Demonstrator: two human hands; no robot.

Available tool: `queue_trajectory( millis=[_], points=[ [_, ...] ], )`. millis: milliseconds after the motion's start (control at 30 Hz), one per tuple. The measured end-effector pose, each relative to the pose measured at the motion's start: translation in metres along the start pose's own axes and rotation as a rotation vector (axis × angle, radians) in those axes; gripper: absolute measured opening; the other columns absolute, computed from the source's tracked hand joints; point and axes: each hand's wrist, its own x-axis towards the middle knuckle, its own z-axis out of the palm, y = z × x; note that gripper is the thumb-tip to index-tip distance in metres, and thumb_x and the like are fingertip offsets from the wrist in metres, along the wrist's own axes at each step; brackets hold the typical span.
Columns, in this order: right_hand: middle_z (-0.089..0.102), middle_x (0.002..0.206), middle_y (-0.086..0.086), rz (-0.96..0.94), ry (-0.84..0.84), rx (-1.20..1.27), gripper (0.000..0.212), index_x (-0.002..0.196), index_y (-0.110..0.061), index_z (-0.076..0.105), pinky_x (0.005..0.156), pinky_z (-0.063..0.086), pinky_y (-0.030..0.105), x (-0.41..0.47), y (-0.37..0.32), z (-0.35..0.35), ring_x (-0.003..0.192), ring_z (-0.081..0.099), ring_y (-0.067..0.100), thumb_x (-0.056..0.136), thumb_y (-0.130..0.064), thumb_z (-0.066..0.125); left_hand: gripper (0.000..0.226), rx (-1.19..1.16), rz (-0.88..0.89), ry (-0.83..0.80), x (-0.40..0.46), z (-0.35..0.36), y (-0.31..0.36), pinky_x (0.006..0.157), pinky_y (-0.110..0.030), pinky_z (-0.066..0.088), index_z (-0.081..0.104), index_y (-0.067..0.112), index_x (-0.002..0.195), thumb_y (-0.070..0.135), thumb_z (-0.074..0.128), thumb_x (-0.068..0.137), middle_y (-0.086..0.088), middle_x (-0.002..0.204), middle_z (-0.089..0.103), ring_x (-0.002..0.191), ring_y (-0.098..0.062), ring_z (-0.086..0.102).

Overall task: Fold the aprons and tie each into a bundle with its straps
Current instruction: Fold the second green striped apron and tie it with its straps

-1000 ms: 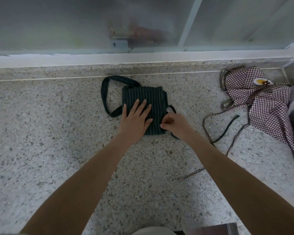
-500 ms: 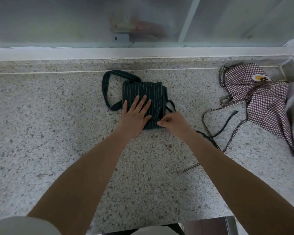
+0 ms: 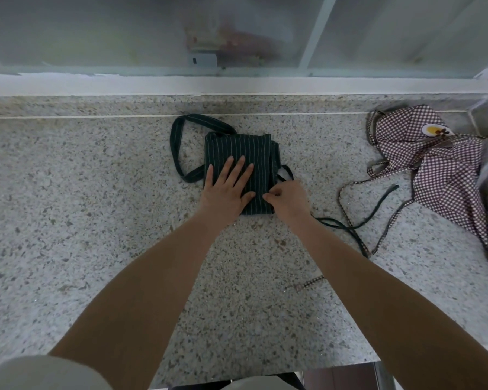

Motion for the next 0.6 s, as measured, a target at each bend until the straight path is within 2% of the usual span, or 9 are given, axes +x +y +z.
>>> queue_trajectory(
  millis=[33,100,167,233,300,400,467,533,600],
  points=[
    [0.054,0.062,0.004,0.066,-0.031,0.128,0.02,0.071,-0.007,0.065,0.067,0.044,0.028,-0.001,0.0,-0.003,0.066,0.054,0.017,0.087,-0.019,0.065,0.063,0.011,0.004,0.015,-0.001,0.001,0.0,0.114,-0.049,-0.008,-0.01,0.028,0.149,0.054,0.015,0.097,0.005,0.158,-0.013,0.145,-0.018,-0.013],
    [0.054,0.059,0.003,0.169,-0.057,0.299,0.019,0.071,-0.003,0.066,0.066,0.046,0.029,-0.002,0.005,-0.007,0.059,0.052,0.013,0.083,-0.016,0.07,0.065,0.021,-0.012,0.071,-0.005,0.002,0.002,0.114,-0.049,-0.007,-0.006,0.027,0.15,0.056,0.014,0.096,0.003,0.159,-0.006,0.146,-0.02,-0.008],
    [0.055,0.061,0.005,0.179,-0.071,0.323,0.026,0.061,-0.007,0.058,0.065,0.048,0.028,0.0,0.008,-0.009,0.059,0.053,0.014,0.081,-0.014,0.073,0.064,0.039,-0.044,0.178,-0.007,0.0,0.005,0.114,-0.051,-0.001,0.006,0.024,0.151,0.055,0.012,0.095,0.0,0.159,0.008,0.146,-0.023,0.004],
    [0.057,0.063,0.007,0.169,-0.082,0.302,0.029,0.059,-0.012,0.053,0.069,0.051,0.034,0.003,0.01,-0.012,0.065,0.057,0.02,0.08,-0.015,0.073,0.064,0.095,0.001,0.243,-0.005,-0.003,0.011,0.113,-0.053,0.005,0.015,0.023,0.15,0.054,0.011,0.094,-0.001,0.157,0.018,0.145,-0.024,0.013],
    [0.058,0.066,0.008,0.17,-0.089,0.346,0.028,0.062,-0.012,0.051,0.073,0.054,0.04,0.007,0.012,-0.015,0.069,0.06,0.024,0.08,-0.012,0.073,0.064,0.126,0.111,0.202,0.0,-0.006,0.015,0.114,-0.051,0.004,0.011,0.026,0.15,0.055,0.008,0.094,-0.001,0.158,0.014,0.146,-0.024,0.009],
    [0.057,0.076,0.013,0.202,-0.122,0.517,0.026,0.068,-0.009,0.049,0.066,0.057,0.028,0.008,0.015,-0.015,0.069,0.06,0.022,0.081,0.001,0.068,0.066,0.096,0.173,0.111,0.009,-0.009,0.015,0.115,-0.048,-0.004,0.0,0.027,0.151,0.057,0.008,0.093,0.001,0.159,0.002,0.146,-0.021,-0.004],
    [0.058,0.088,0.02,0.202,-0.122,0.577,0.025,0.074,-0.01,0.048,0.073,0.058,0.037,0.009,0.015,-0.016,0.079,0.062,0.03,0.081,0.005,0.067,0.066,0.097,0.158,0.074,0.011,-0.008,0.015,0.114,-0.053,-0.006,-0.004,0.029,0.15,0.059,0.013,0.094,0.004,0.159,-0.004,0.146,-0.021,-0.009],
    [0.058,0.101,0.025,0.158,-0.113,0.504,0.024,0.088,-0.011,0.045,0.081,0.056,0.047,0.007,0.011,-0.017,0.094,0.063,0.036,0.083,0.004,0.064,0.067,0.095,0.148,0.05,0.012,-0.007,0.015,0.111,-0.059,-0.005,-0.006,0.033,0.149,0.061,0.017,0.093,0.006,0.159,-0.008,0.146,-0.024,-0.01],
    [0.051,0.122,0.02,-0.022,-0.037,0.117,0.039,0.118,-0.012,0.04,0.081,0.054,0.041,0.006,0.004,-0.02,0.103,0.058,0.031,0.086,0.004,0.056,0.068,0.088,0.146,0.021,0.014,-0.009,0.014,0.11,-0.061,-0.007,-0.007,0.035,0.149,0.063,0.018,0.093,0.008,0.158,-0.01,0.145,-0.025,-0.011]
  ],
)
